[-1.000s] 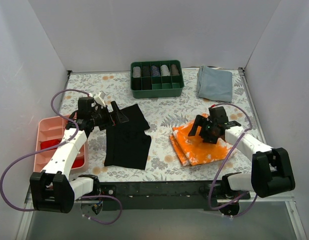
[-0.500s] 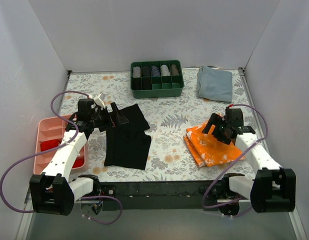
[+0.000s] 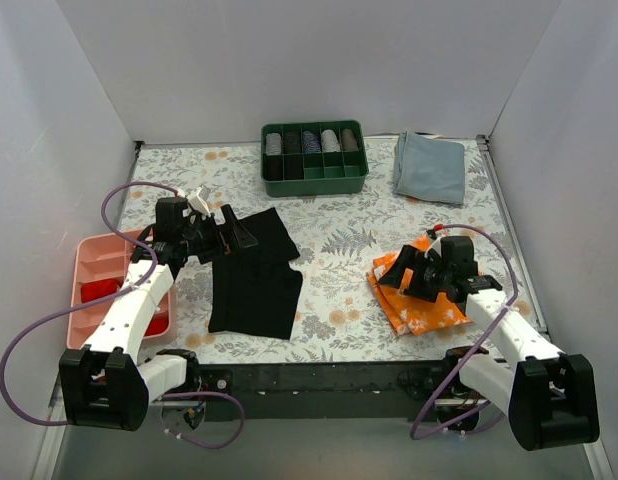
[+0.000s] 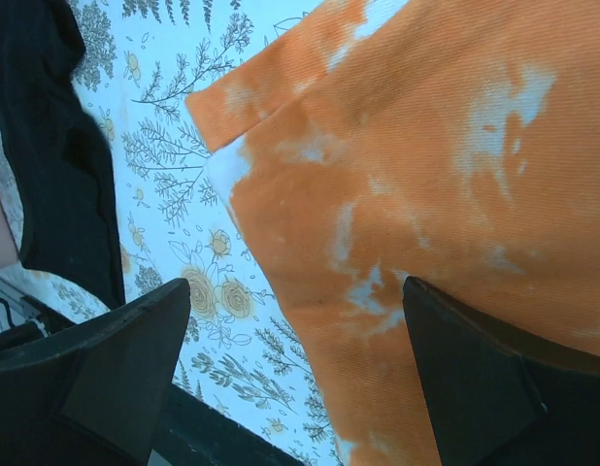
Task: Roll the underwear
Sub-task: Move the storage box to the center of the board.
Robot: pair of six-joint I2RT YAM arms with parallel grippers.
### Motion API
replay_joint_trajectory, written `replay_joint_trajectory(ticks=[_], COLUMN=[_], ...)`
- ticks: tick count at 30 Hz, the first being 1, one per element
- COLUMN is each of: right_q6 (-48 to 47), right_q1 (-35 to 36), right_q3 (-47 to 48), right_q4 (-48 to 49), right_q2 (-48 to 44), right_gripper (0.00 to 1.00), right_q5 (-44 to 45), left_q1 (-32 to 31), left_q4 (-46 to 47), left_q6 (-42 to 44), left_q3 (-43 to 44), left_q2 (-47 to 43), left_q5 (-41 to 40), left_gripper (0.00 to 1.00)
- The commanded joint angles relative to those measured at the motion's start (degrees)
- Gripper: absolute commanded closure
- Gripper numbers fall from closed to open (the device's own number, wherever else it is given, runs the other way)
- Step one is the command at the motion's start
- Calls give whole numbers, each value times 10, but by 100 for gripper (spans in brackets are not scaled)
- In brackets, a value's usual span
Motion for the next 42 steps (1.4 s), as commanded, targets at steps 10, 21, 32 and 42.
replay_joint_trajectory(ticks=[10,21,32,42], right_q6=[59,-17,-14,-90], right_q1=[-55,-121,-125,-58], right_q3=[65,131,156,160], right_q4=[-29,-32,-5,26], right_q2=[135,189,204,-10], right_gripper=[1,1,1,1], right_q5=[186,189,166,43], left_q1=[3,2,3,3], left_q4=[2,9,22,14], left_q6=[-5,-3,-6,-34], left_q3=[-4,1,-13,-29], left_q2=[-9,3,11,32], left_q5=[3,8,22,-64], left_gripper=[2,2,2,2])
